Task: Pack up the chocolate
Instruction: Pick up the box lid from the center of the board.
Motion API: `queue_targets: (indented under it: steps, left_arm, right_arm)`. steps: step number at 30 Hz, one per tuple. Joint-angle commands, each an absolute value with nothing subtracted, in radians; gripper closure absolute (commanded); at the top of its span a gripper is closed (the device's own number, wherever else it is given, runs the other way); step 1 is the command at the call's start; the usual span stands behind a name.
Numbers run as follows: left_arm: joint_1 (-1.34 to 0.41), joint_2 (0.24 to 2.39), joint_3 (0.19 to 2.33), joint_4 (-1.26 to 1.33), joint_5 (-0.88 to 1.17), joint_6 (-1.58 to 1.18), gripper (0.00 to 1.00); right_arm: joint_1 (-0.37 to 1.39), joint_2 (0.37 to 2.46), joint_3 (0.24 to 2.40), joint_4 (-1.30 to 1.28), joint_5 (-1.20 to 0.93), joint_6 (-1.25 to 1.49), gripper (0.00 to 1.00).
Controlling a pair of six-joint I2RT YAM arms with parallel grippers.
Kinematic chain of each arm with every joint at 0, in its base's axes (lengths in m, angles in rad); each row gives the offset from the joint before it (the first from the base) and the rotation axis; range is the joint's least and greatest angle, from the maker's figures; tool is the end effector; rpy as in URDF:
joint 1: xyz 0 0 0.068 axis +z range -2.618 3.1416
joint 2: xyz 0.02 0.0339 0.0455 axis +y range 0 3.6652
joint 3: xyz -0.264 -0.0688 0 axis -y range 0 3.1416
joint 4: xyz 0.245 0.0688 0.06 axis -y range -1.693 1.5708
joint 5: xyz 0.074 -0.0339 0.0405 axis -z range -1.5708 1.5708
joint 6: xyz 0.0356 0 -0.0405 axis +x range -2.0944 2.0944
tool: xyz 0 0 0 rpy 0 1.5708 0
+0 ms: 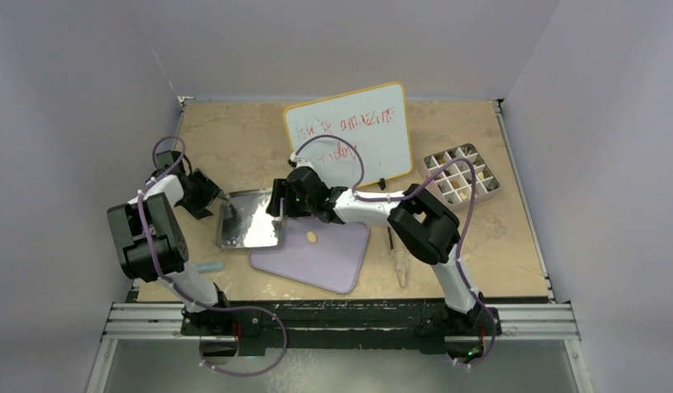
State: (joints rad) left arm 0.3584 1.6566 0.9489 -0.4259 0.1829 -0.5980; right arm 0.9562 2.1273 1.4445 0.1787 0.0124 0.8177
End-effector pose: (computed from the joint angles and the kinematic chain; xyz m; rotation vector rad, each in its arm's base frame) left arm 0.2963 0.1041 0.1641 -1.1989 2.4332 -0.3189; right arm 0.2791 0.3946 0.1767 -0.1480 2.2525 1.0243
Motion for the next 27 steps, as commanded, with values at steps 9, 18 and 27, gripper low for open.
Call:
queue_targets:
  steps: [9, 18, 27]
  left_arm:
    - [0.371, 1.688, 0.979, -0.406, 0.252, -0.572, 0.51]
    - [0.371, 1.703, 0.98, -0.402, 0.281, -0.572, 0.56]
    - [0.374, 1.697, 0.983, -0.411, 0.299, -0.563, 0.62]
  right_arm:
    - [0.949, 2.19, 1.556, 0.195, -0.039, 0.864, 0.27]
    - [0.933, 2.137, 1.509, 0.388, -0.147, 0.852, 0.31]
    - [0.934, 2.134, 1.513, 0.543, -0.242, 0.838, 0.34]
